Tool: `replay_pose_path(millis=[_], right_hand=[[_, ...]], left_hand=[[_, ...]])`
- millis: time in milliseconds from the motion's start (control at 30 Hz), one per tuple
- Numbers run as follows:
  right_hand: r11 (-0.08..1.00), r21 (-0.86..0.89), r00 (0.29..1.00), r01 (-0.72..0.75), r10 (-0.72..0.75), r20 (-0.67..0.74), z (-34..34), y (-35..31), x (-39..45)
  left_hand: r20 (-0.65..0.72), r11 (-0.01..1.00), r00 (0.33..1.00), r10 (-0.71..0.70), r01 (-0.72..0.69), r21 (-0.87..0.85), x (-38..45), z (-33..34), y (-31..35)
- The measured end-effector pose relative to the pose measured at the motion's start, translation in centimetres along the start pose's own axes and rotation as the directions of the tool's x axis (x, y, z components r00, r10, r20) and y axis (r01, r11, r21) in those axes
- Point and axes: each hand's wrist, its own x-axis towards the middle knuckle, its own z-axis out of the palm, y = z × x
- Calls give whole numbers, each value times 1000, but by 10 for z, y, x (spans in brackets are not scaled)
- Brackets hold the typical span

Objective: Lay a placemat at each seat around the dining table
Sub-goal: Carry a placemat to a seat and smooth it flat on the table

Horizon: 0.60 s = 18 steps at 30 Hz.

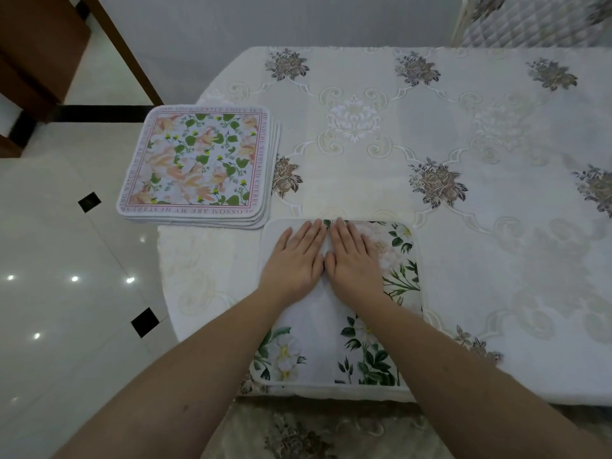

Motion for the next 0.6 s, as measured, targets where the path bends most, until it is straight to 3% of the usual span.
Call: replay_pose_path(millis=[200,600], right_hand=[[1000,-23,1000,-6,6,-18,3,1,1],[995,-39,996,-94,93,-6,-6,15,1]], left_hand=[[-30,1000,1000,-7,7,23,1,7,-1],[-13,989,989,-149,149,14,1,1,0]])
